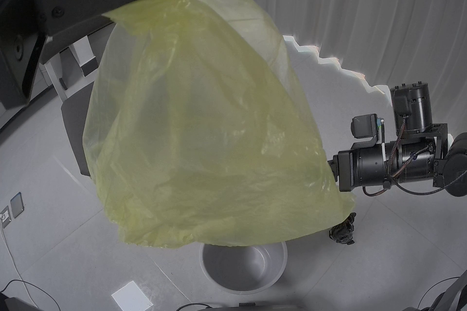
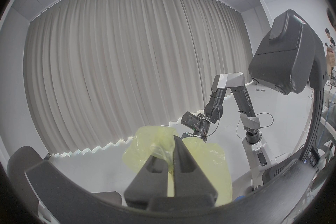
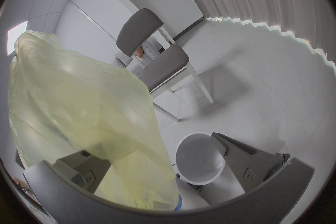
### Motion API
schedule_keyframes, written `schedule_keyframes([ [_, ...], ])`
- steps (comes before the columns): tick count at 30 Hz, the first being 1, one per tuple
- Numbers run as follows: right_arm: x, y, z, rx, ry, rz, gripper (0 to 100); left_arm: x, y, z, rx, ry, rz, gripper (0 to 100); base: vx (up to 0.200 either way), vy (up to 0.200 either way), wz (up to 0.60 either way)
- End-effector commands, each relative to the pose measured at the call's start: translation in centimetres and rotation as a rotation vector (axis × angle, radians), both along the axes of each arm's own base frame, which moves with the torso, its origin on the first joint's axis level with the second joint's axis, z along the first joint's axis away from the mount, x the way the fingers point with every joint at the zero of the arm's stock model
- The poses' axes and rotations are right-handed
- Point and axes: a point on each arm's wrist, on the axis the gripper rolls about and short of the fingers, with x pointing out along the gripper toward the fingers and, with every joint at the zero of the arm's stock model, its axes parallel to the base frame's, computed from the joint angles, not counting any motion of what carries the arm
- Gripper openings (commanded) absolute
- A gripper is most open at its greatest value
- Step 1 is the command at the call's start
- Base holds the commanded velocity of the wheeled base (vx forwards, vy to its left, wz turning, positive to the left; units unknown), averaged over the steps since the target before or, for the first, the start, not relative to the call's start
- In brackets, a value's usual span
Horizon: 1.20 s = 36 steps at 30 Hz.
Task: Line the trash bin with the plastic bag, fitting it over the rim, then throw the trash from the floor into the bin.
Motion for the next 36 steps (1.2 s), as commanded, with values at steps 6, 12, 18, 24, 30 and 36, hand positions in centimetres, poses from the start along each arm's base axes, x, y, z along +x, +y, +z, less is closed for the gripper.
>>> schedule_keyframes([
  [6,-0.6,0.1,-0.8,-0.013,0.019,0.015,100,0.2,-0.1,-0.1,0.0,0.0,0.006,0,0.0,0.0,0.0],
  [12,-1.1,-0.3,0.1,0.001,-0.008,0.01,100,0.2,-0.1,-0.1,0.002,0.002,0.006,0,0.0,0.0,0.0],
  [18,-1.8,-1.2,1.1,0.011,-0.026,-0.008,100,0.2,0.0,-0.2,0.003,0.003,0.008,0,0.0,0.0,0.0],
  [24,-2.6,-2.0,1.7,-0.001,-0.03,-0.016,100,0.3,0.0,-0.2,0.004,0.002,0.016,0,0.0,0.0,0.0],
  [30,-2.9,-3.2,1.4,-0.07,-0.064,-0.019,100,0.4,0.0,-0.2,0.005,0.003,0.016,0,0.0,0.0,0.0],
  [36,-3.0,-3.5,1.3,-0.086,-0.077,-0.026,100,0.5,-0.1,-0.3,0.008,0.004,0.015,0,0.0,0.0,0.0],
])
